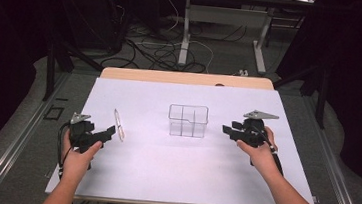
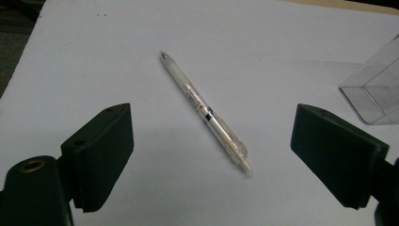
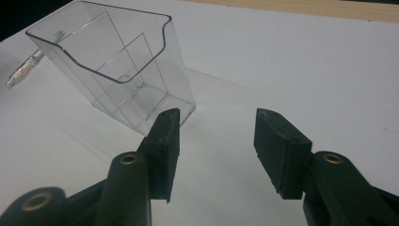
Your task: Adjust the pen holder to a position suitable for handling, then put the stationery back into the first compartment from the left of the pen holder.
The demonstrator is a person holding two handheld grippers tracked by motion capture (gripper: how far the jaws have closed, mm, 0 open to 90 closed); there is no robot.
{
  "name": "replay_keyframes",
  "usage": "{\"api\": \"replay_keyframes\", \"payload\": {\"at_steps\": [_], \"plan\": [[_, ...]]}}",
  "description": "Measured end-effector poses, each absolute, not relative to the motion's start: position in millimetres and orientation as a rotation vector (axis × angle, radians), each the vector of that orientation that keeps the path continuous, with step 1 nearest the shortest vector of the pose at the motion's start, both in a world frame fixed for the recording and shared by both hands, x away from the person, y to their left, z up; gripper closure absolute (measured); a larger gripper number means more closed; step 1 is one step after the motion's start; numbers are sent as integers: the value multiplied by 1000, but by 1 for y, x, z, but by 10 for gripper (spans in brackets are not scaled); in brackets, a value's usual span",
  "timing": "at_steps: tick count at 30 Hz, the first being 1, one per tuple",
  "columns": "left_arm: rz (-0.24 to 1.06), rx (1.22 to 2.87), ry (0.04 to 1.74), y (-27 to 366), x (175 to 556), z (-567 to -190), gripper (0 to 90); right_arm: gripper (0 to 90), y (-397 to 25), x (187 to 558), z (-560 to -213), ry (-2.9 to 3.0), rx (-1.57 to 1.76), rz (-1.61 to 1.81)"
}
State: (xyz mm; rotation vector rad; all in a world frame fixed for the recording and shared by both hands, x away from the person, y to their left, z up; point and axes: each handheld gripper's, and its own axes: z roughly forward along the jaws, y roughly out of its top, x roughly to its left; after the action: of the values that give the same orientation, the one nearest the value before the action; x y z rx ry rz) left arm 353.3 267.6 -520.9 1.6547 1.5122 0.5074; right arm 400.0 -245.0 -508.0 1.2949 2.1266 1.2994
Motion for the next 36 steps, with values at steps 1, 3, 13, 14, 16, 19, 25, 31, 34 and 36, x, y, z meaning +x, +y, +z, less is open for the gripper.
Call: {"api": "replay_keyframes", "payload": {"at_steps": [1, 3, 13, 14, 16, 19, 25, 31, 34, 36], "plan": [[503, 1652, 1510, 267, 354, -520, 143, 472, -247, 398, -508, 2118, 1299, 1301], [492, 1651, 1504, 266, 354, -519, 146, 436, -251, 396, -507, 2110, 1287, 1308], [443, 1635, 1492, 261, 361, -510, 160, 308, -266, 386, -510, 2068, 1306, 1375], [440, 1633, 1492, 260, 363, -510, 163, 277, -269, 386, -511, 2055, 1319, 1393], [438, 1639, 1497, 259, 365, -507, 171, 241, -272, 386, -512, 2037, 1305, 1397], [431, 1636, 1493, 259, 368, -504, 178, 204, -276, 386, -513, 2009, 1317, 1401], [432, 1644, 1501, 257, 374, -499, 223, 147, -283, 387, -518, 1979, 1365, 1368], [439, 1645, 1492, 253, 382, -493, 250, 131, -285, 391, -520, 1978, 1411, 1337], [439, 1641, 1515, 253, 386, -492, 262, 132, -285, 391, -521, 1979, 1412, 1321], [418, 1645, 1544, 253, 389, -492, 272, 134, -286, 391, -522, 1982, 1417, 1315]]}}
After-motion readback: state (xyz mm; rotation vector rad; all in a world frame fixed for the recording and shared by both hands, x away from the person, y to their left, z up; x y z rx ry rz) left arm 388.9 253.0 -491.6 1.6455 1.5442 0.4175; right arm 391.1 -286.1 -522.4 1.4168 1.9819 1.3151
